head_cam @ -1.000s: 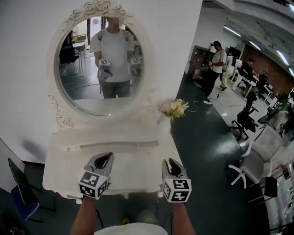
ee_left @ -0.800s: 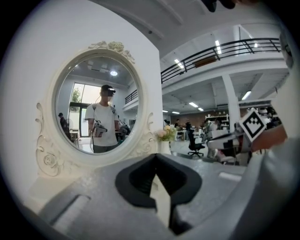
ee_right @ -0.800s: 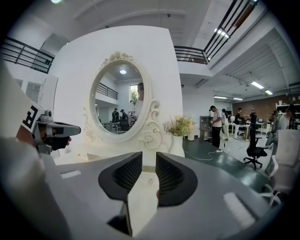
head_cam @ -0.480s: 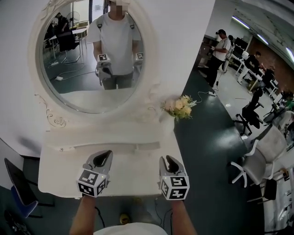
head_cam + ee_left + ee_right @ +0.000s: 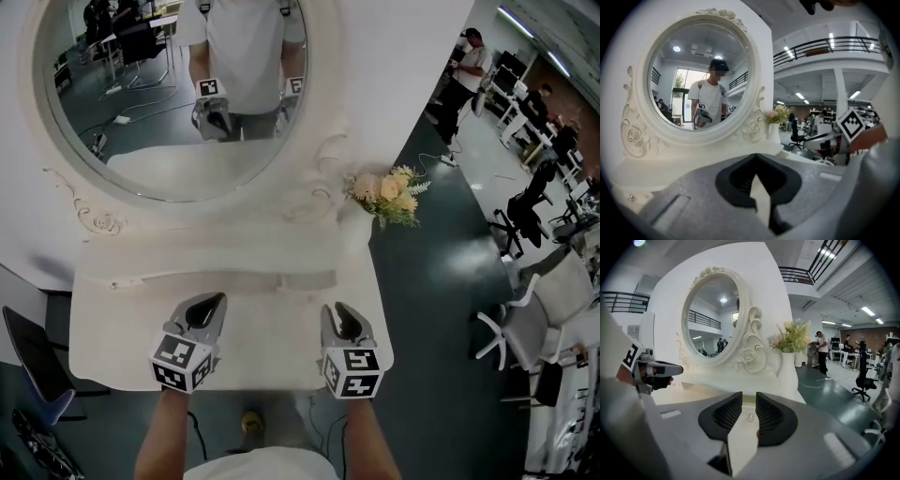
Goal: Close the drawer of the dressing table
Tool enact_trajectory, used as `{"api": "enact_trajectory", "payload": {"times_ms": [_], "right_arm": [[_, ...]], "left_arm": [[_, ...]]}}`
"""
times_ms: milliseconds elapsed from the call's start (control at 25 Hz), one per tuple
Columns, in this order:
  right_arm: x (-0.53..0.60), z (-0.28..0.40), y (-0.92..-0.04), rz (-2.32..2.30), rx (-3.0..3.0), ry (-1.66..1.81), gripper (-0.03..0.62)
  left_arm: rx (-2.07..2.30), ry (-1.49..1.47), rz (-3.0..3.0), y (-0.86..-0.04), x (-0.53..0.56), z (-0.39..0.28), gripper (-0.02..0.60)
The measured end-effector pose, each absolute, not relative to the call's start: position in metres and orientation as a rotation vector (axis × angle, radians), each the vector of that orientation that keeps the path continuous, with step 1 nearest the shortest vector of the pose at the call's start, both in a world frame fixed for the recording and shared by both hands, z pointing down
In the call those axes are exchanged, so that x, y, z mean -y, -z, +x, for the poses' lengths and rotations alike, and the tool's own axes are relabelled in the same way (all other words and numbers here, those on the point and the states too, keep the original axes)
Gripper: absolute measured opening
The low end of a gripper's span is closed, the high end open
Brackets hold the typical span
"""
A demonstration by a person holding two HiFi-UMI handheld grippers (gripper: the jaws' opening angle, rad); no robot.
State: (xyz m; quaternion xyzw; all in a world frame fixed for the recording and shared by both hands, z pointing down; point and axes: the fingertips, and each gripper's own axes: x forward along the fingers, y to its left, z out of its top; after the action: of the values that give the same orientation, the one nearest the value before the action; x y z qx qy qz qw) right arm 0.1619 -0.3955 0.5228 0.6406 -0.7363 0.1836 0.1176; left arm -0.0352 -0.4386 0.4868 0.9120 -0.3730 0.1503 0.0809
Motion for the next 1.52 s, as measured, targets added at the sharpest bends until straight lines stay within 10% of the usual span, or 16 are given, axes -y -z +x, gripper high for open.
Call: {"api": "enact_trajectory", "payload": {"times_ms": [1520], "right_arm": [[0.474,0.156,-0.668,1.691,2.091,-0.749,0.091]], "left_arm": [[1.034,-0.626,2.517,-0.635,0.475,-0.015,-0.002]]}}
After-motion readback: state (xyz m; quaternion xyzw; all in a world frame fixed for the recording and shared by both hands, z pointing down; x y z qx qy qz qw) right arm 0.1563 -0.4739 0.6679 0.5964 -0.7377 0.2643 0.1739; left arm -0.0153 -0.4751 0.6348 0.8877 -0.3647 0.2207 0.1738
